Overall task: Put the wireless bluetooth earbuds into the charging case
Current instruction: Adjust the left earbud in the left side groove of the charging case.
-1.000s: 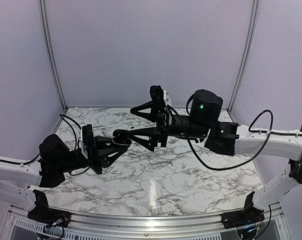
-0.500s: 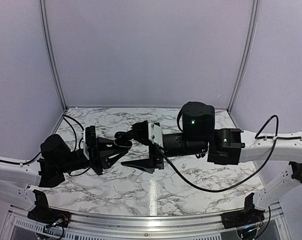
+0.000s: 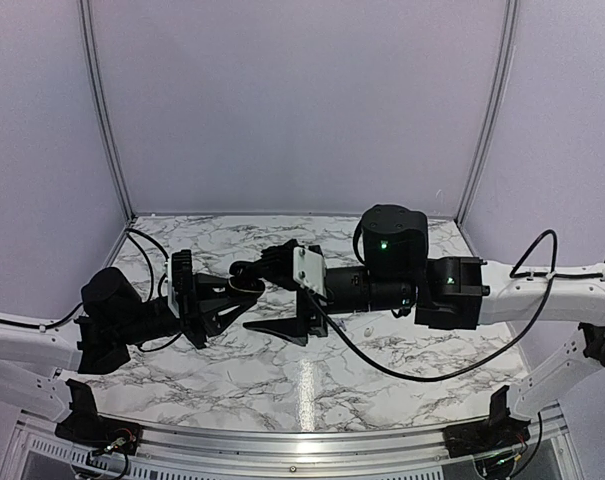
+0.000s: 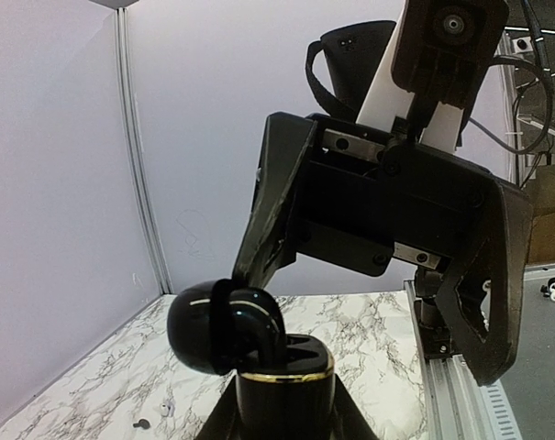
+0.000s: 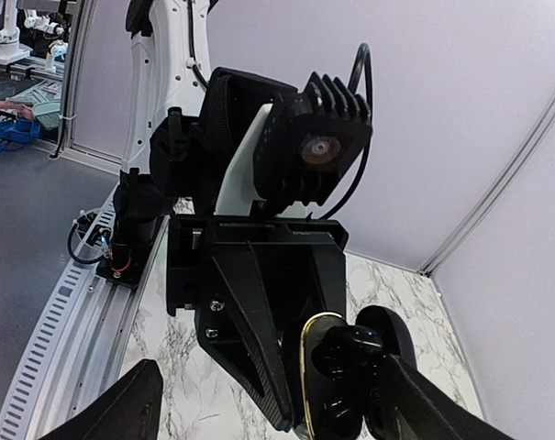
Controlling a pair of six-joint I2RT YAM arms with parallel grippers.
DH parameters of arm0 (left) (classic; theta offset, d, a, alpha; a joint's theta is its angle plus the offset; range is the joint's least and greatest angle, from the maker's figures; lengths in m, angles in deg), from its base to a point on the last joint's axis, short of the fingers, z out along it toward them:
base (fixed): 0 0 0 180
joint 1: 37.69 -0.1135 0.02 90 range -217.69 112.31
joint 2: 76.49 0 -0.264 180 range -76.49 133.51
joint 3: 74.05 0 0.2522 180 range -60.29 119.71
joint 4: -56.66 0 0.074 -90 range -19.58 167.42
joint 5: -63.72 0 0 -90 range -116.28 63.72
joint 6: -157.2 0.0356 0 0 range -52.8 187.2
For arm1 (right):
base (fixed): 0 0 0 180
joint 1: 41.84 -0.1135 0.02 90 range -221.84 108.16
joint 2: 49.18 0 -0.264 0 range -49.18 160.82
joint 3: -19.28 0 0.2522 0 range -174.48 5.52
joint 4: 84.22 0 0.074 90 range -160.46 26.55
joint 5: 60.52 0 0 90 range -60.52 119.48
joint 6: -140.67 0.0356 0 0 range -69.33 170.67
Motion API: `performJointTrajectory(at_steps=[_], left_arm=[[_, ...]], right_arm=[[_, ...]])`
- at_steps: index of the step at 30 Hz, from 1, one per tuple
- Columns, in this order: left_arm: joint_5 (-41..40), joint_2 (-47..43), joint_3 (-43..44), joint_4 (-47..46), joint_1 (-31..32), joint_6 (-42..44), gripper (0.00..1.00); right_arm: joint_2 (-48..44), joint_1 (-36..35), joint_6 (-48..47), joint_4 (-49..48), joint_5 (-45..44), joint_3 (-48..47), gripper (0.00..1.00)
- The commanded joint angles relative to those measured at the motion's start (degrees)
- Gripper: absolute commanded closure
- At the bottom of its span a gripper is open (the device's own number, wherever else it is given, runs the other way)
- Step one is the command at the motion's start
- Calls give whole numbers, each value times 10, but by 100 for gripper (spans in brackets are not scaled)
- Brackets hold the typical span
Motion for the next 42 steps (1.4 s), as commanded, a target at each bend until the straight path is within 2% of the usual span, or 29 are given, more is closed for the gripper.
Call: performJointTrajectory(at_steps=[1, 11, 28, 42], left_arm=[[3, -4, 23, -9, 2, 4, 100], [-4, -2, 26, -8, 2, 5, 100], [-39, -13, 22, -8, -2, -8, 100], [-35, -2, 30, -9, -5, -9, 100]], right_arm=[[4, -4, 1, -9, -21, -30, 18], [26, -7, 10, 8, -54, -49, 15], [2, -8, 7, 13, -36, -24, 30], [-5, -11, 8, 21, -13, -17, 33]])
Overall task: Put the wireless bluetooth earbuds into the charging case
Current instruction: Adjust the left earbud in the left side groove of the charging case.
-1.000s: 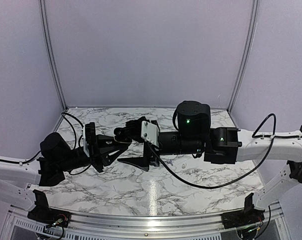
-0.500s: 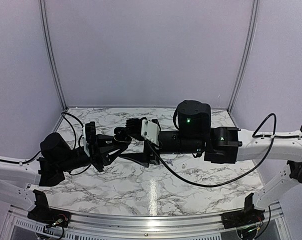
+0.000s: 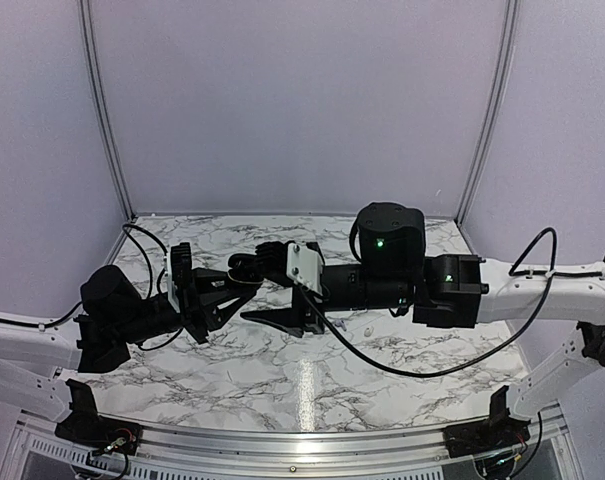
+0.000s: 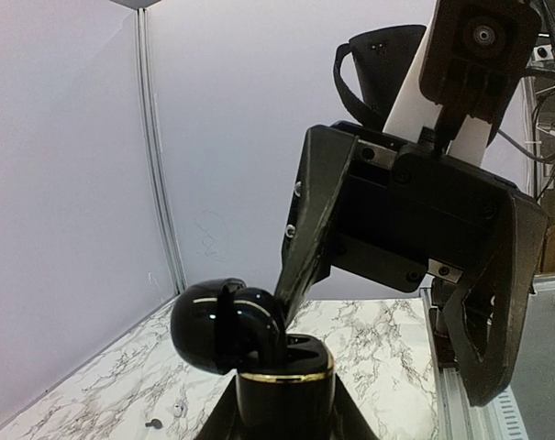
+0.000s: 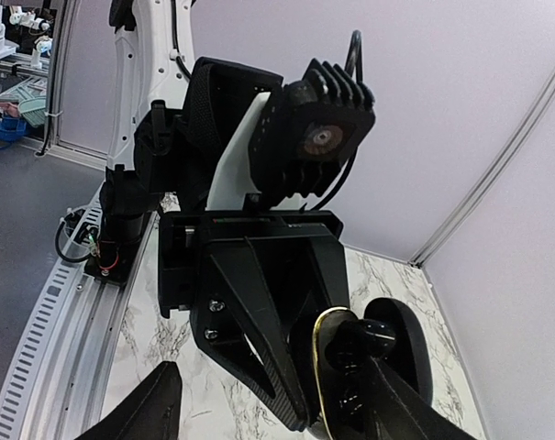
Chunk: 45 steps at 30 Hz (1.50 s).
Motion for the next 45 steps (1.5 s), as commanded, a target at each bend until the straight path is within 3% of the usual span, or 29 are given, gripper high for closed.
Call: performJointTrajectory(at_steps=[1, 11, 29, 45], left_arm=[[-2, -1, 22, -11, -3, -4, 100], [-2, -4, 25, -11, -4, -2, 100], [1, 7, 25, -6, -4, 6, 100], [-20, 8, 22, -5, -6, -7, 100]], right_arm=[[-13, -5, 5, 7, 6, -2, 33], [0, -5, 27, 1, -89, -15, 27], [33, -6, 43, -23, -61, -42, 20], [-5, -6, 23, -38, -8, 0, 33]])
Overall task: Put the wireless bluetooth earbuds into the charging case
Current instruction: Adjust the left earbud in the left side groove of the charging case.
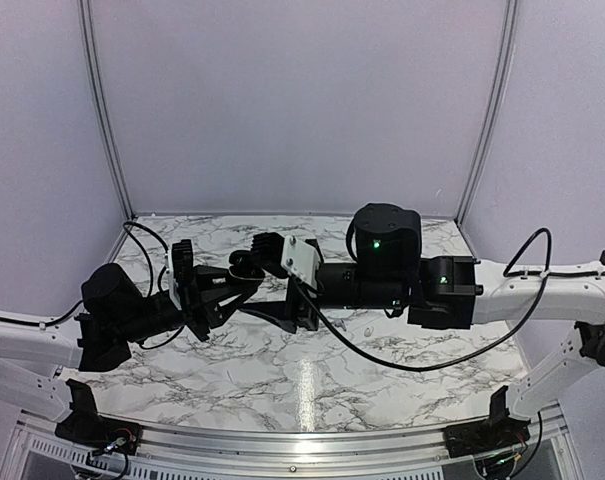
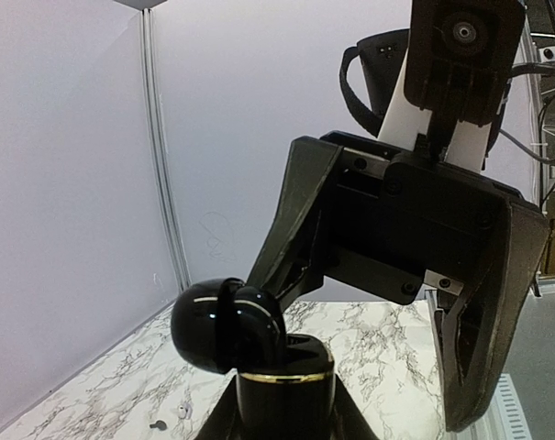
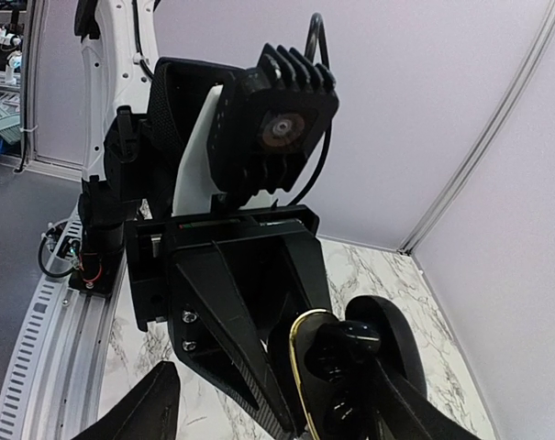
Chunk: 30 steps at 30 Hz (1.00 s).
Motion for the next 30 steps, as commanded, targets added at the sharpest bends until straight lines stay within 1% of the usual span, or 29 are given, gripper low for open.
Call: performJointTrajectory(at_steps=[1, 6, 10, 14, 21, 24, 30], left_arm=[[-11, 3, 15, -7, -3, -8, 100], [-14, 6, 18, -7, -7, -15, 100], [-10, 8, 18, -7, -9, -16, 100], [2, 12, 18, -7, -9, -13, 100], [7, 5, 18, -7, -9, -10, 100], [8, 3, 18, -7, -9, -10, 100], [21, 12, 22, -6, -9, -5, 100]], right_arm=[[-17, -5, -6, -12, 27, 1, 34], [-19, -6, -6, -4, 32, 3, 38], [-23, -6, -6, -3, 37, 6, 39], [-19, -6, 6, -10, 7, 4, 36], [-14, -6, 25, -14, -44, 0, 35], [-8, -5, 29, -9, -57, -5, 35], [6, -5, 38, -18, -55, -9, 32]])
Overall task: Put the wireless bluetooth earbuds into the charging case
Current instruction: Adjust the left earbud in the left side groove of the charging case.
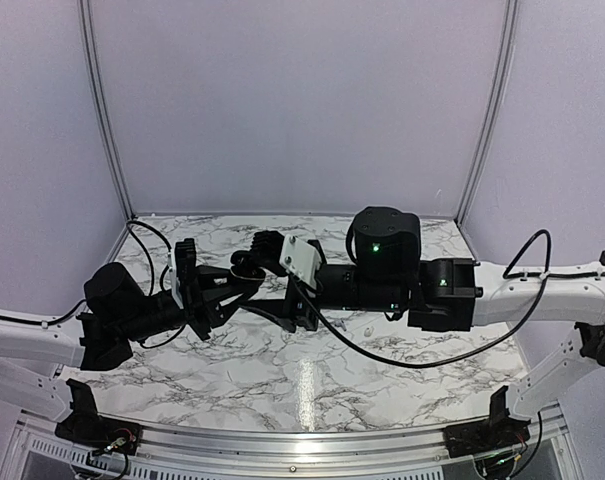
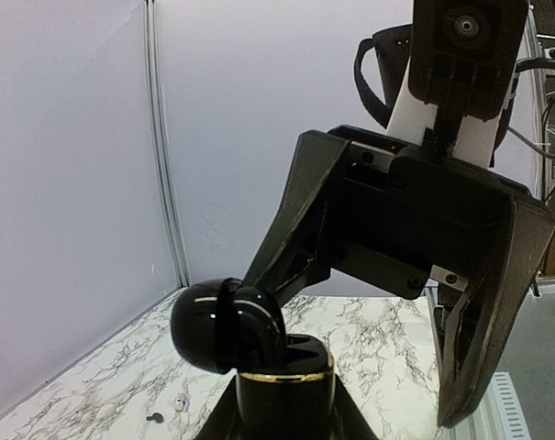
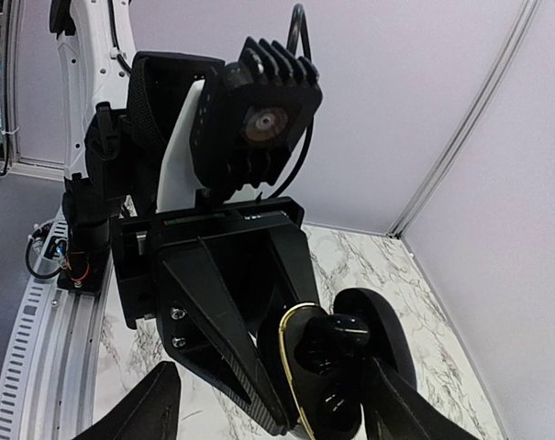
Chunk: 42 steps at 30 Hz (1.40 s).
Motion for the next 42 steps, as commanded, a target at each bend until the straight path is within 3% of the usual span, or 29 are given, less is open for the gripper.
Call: performJointTrajectory(at_steps=[1, 13, 29, 42], left_arm=[[17, 4, 23, -7, -1, 6, 100], [17, 15, 36, 16, 3, 20, 100], [1, 12, 33, 17, -10, -12, 100], [44, 14, 33, 22, -23, -30, 100]], right_arm=[[11, -1, 17, -20, -12, -16, 31], [21, 0, 28, -52, 24, -20, 26], [-18, -1, 9, -50, 64, 14, 44], [-49, 0, -27, -16, 88, 29, 53]])
